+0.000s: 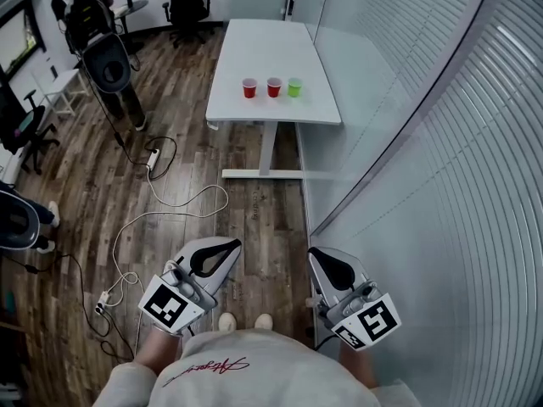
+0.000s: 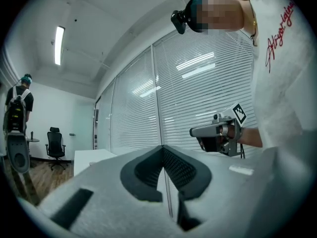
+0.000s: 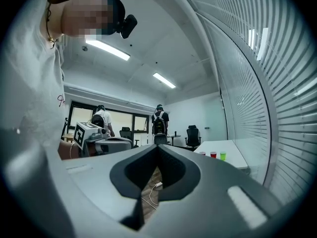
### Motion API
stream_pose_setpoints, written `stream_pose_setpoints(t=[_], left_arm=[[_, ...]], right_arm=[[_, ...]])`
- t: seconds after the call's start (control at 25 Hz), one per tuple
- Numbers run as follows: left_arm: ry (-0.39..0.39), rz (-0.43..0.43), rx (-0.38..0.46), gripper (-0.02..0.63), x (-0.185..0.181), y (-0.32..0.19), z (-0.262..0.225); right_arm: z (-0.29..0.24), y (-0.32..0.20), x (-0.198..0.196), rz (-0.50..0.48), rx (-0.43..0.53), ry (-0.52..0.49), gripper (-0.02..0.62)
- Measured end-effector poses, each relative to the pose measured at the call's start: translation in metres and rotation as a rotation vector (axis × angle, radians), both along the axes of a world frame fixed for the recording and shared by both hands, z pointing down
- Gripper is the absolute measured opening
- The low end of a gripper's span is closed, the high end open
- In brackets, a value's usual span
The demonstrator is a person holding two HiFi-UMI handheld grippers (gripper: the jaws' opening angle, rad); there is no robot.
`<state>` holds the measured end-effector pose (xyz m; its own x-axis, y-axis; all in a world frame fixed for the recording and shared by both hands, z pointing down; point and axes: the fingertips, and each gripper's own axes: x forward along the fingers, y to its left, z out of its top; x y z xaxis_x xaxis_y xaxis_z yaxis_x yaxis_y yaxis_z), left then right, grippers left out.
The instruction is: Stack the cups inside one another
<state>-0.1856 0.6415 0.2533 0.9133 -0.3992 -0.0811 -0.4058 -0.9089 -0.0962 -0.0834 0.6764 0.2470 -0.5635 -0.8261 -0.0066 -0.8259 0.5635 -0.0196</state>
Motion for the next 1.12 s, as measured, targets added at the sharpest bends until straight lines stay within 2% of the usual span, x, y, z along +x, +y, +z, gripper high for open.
stream_pose_setpoints(t=[0.72,0.88,1.12], left_arm=[[0.019,-0.010,-0.014,-0.005,0.051,0.029,0.009],[-0.006,-0.021,-0.038,-0.005,0.051,0.038,0.021],[0.006,-0.041,-0.056,-0.005,0.048,0.034,0.020]], right_arm=[[0.016,0.019,0.038,-0.038,-0.029,-0.090,-0.002],[0.026,0.023,0.036,-0.061,-0.049,-0.120,-0.002],[0.025,0.021,0.034,-0.079,-0.044,-0.128,-0.002]])
